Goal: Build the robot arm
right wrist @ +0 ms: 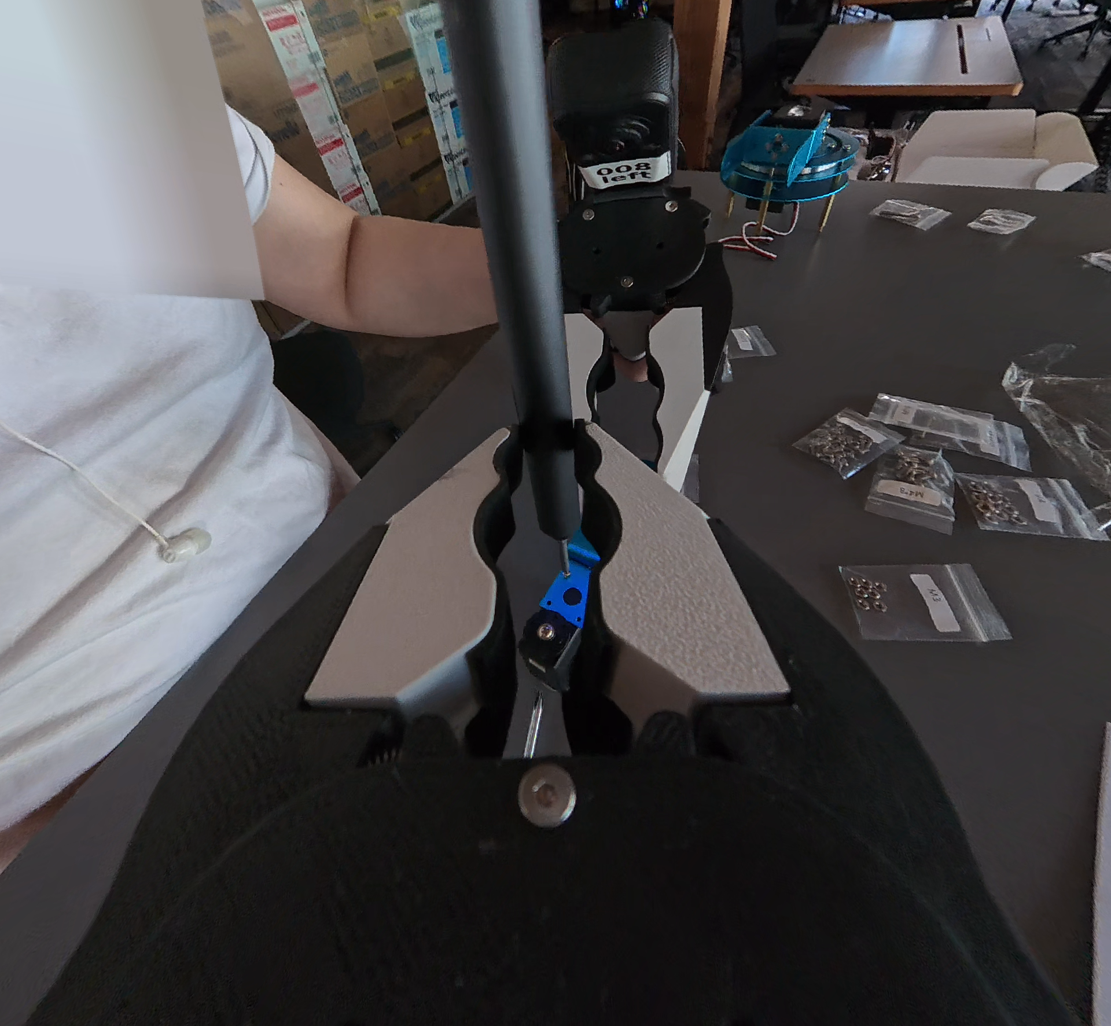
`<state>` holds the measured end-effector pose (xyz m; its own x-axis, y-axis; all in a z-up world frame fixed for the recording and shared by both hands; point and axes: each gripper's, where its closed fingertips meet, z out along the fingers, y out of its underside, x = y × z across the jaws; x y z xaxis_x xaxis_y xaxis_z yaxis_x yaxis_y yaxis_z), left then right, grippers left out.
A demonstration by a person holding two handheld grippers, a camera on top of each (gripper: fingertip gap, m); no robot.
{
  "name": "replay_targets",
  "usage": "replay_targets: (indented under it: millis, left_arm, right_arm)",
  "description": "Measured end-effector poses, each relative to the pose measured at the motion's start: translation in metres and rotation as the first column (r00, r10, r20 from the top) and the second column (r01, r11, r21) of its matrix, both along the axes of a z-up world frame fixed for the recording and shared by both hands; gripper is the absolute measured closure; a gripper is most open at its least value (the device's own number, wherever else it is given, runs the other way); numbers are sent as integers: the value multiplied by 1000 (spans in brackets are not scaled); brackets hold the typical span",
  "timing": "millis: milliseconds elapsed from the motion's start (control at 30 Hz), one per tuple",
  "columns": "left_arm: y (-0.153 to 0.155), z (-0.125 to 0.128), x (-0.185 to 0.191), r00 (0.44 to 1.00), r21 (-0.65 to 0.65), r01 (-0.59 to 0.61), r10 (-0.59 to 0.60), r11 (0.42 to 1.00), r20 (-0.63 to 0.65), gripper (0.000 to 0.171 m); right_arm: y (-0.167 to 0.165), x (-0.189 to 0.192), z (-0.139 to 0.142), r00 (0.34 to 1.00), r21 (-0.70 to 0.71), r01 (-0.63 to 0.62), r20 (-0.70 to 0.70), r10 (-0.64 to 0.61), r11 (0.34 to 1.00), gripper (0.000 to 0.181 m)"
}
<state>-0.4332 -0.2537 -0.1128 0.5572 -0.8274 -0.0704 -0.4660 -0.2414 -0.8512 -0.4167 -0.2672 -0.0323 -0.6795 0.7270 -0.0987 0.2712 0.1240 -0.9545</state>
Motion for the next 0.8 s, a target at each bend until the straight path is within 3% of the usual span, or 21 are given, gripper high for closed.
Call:
replay_targets:
  millis: [800]
  left_arm:
    - [0, 0, 0, 1000, -2, -5, 5, 1000, -14, 141]
  right_arm:
    - [6, 3, 1, 999, 0, 10, -44, -10, 1000, 164]
